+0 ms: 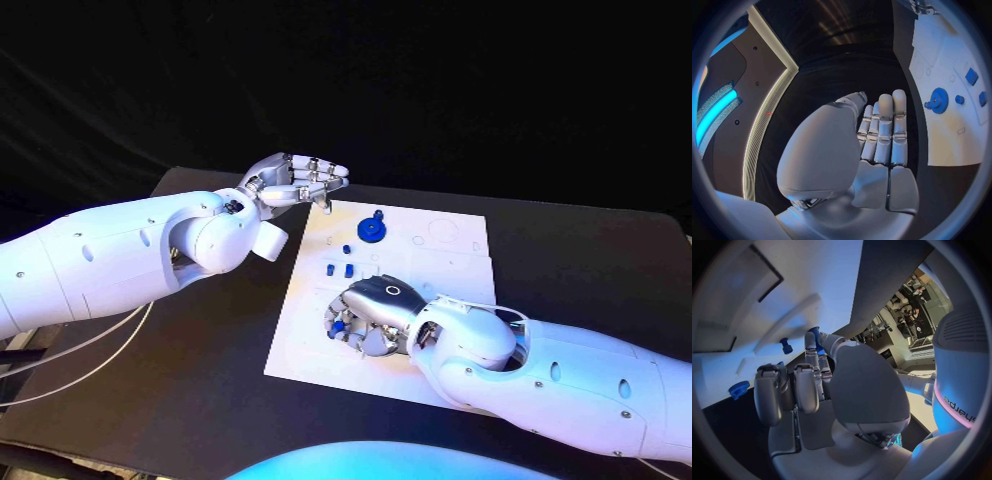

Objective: Assemble the parts on the task board

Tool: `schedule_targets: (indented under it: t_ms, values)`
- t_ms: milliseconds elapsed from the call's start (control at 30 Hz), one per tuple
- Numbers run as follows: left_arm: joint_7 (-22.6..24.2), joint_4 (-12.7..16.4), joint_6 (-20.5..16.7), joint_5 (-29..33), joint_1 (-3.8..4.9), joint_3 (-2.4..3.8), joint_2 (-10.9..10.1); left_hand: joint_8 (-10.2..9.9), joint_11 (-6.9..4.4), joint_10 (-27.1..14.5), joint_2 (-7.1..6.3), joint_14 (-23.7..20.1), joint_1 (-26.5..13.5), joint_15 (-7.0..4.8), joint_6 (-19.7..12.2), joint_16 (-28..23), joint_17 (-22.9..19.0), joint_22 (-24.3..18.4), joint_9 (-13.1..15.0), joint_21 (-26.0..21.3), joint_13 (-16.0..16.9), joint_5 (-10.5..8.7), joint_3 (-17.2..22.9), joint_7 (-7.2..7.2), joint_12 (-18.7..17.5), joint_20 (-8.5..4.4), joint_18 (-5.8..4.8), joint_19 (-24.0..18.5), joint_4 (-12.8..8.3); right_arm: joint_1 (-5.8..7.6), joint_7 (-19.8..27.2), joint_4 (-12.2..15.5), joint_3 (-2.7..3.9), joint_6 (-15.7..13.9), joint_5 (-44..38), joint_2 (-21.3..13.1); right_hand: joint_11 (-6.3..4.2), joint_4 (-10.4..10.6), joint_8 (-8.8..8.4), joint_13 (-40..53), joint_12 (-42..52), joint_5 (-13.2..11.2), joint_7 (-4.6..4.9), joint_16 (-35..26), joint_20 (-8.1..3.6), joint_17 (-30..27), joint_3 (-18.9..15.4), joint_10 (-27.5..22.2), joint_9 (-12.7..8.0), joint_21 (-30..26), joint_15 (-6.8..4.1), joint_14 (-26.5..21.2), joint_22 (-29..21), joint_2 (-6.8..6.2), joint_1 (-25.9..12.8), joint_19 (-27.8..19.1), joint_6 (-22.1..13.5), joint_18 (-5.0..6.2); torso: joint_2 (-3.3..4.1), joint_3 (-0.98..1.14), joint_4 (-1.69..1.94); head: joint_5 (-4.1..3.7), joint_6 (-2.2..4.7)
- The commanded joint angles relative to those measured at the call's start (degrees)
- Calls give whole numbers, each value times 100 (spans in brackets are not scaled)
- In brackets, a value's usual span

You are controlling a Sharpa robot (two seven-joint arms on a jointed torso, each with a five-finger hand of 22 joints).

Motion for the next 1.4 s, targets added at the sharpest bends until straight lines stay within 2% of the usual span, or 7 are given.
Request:
schedule_targets:
  t_ms: [33,233,400,567,967,1233,1400]
  values:
    - [28,14,83,34,2,3,1,-13,-5,-48,10,-33,-43,6,-41,-34,-5,6,-9,-5,-9,32,36,11,34,26,37,-27,-13,-17,-71,17,-13,226,-116,-24,-10,-37,134,-4,-17,19,39,-26,-21,7,0,-16,12,0,-13,227,1279,-18,-8,381,14,-53,-1,1,-1,9,-8]
    - [27,17,84,34,2,3,-2,-13,-5,-48,10,-33,-43,6,-41,-34,-5,6,-9,-5,-9,32,36,11,34,26,37,-27,-13,-18,-92,10,-13,227,-125,-16,-2,-43,128,-1,-29,12,48,-39,-17,-20,-4,-27,15,-42,-7,221,1261,-42,-44,363,-6,-43,0,-1,-2,7,-7]
    - [25,19,80,34,3,3,-3,-13,-5,-48,10,-33,-43,6,-41,-34,-5,6,-9,-5,-9,32,36,11,34,26,37,-27,-13,-18,-111,-20,-13,247,-117,20,101,-8,-134,-2,-126,-29,181,-29,45,-2,0,-189,-86,-85,79,220,1247,-205,-274,344,-436,-36,-1,-5,0,-1,3]
    - [21,21,80,34,3,3,-4,-13,-5,-48,10,-33,-43,6,-41,-34,-5,6,-9,-5,-9,32,36,11,34,26,37,-27,-13,-18,-157,-60,-17,289,-118,63,99,37,-277,21,-136,44,160,-21,69,6,-75,-207,-139,-97,84,219,1245,-333,-448,339,-665,-32,-1,-4,2,-4,-1]
    - [13,14,86,34,3,3,-6,-9,-2,-60,8,-37,-59,9,-48,-31,-11,6,-10,-6,-11,31,55,14,46,29,37,-30,-23,-18,-204,-87,-24,261,-132,87,89,41,-312,34,-131,29,156,-19,70,6,-93,-200,-151,-99,78,218,1246,-353,-479,338,-722,-31,-1,-1,-1,4,-18]
    - [8,11,91,34,3,3,-8,-9,-2,-60,8,-37,-59,9,-48,-31,-11,6,-10,-6,-11,31,55,14,46,29,37,-30,-23,-21,-200,-21,-25,12,-136,44,47,16,-363,74,-87,38,144,-15,54,10,-92,-126,-167,-77,48,220,1257,-353,-475,349,-806,-35,-3,4,-3,6,-16]
    - [7,8,94,34,3,3,-8,-9,-2,-60,8,-37,-59,9,-48,-31,-11,6,-10,-6,-11,31,55,14,46,29,37,-30,-23,-26,-180,91,-24,-352,-135,-35,-10,0,-579,133,-39,30,120,-10,15,14,-111,-54,-258,-57,-2,224,1268,-405,-498,360,-1189,-39,-2,6,-2,4,-9]
